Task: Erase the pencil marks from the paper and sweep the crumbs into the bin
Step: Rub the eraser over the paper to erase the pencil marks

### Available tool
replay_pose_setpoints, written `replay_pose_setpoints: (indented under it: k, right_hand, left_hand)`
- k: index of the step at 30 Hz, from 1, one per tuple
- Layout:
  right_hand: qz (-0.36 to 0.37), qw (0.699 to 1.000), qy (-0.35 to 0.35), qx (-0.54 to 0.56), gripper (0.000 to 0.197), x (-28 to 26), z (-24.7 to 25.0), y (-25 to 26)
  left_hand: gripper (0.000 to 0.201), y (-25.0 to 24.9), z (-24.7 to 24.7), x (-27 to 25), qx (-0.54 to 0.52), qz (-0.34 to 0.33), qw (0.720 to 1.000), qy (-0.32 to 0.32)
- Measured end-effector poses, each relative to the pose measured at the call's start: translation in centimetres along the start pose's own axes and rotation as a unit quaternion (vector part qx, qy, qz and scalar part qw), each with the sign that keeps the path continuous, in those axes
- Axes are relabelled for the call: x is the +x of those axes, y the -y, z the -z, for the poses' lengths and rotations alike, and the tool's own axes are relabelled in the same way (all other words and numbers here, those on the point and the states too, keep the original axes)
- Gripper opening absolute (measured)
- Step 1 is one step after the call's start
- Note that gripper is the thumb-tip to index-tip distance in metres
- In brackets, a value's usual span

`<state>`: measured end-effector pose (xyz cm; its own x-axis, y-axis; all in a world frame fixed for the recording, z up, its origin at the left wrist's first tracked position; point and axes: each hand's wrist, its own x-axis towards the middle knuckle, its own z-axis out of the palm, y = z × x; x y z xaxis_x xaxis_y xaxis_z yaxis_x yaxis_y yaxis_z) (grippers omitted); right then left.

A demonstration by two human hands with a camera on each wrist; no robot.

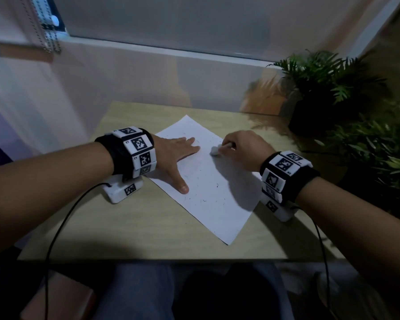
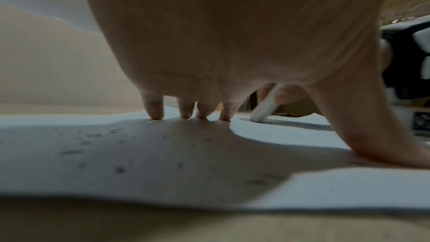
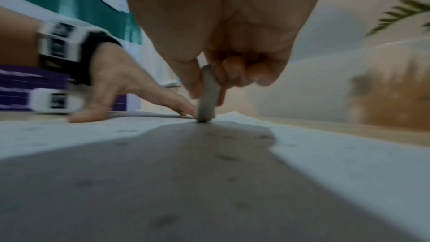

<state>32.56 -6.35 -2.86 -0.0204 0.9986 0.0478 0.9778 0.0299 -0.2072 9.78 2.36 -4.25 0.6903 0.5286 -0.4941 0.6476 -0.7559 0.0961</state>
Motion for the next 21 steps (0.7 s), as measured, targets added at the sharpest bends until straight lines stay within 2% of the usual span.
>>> replay_pose_setpoints:
  k: [3, 6, 8, 11, 12, 14, 16, 18, 21]
  right_hand:
    - [0.033, 0.999, -0.003, -0.015, 0.023, -0.5, -0.3, 0.9]
    - [0.097, 0.993, 0.046, 0.055, 0.022, -1.7, -0.4, 2.0]
    - [0.083, 0.994, 0.048, 0.06, 0.025, -1.3, -0.4, 1.7]
    - [0.009, 1.0, -0.009, 0.002, 0.025, -0.3, -0.2, 0.5]
    - [0.005, 1.0, -0.02, -0.016, 0.025, -0.3, -0.2, 0.4]
    - [0.049, 0.999, -0.008, -0.014, 0.027, -0.7, -0.4, 1.0]
    - [0.098, 0.994, 0.039, 0.043, 0.035, -1.7, -0.4, 2.1]
    - [0.1, 0.989, 0.063, 0.085, 0.041, -1.9, -0.5, 2.4]
    - [0.052, 0.998, 0.0, 0.022, 0.028, -1.1, -0.5, 1.5]
  left_hand:
    - [0.153, 0.2, -0.3, 0.2, -0.007, 0.001, 1.0, -0.007]
    - [0.151, 0.2, -0.3, 0.3, -0.006, 0.001, 1.0, -0.008]
    - [0.154, 0.1, -0.2, 0.3, 0.0, 0.004, 1.0, -0.008]
    - [0.15, 0.0, -0.3, 0.3, 0.005, 0.004, 1.0, -0.015]
    - [0.148, -0.1, -0.4, 0.3, 0.005, 0.005, 1.0, -0.018]
    - [0.152, 0.0, -0.3, 0.3, 0.004, 0.006, 1.0, -0.017]
    - [0.155, 0.0, -0.3, 0.4, 0.007, 0.006, 1.0, -0.014]
    - [0.151, -0.1, -0.4, 0.3, 0.012, 0.005, 1.0, -0.016]
    - [0.144, -0.5, -0.5, 0.1, 0.024, 0.008, 0.999, -0.028]
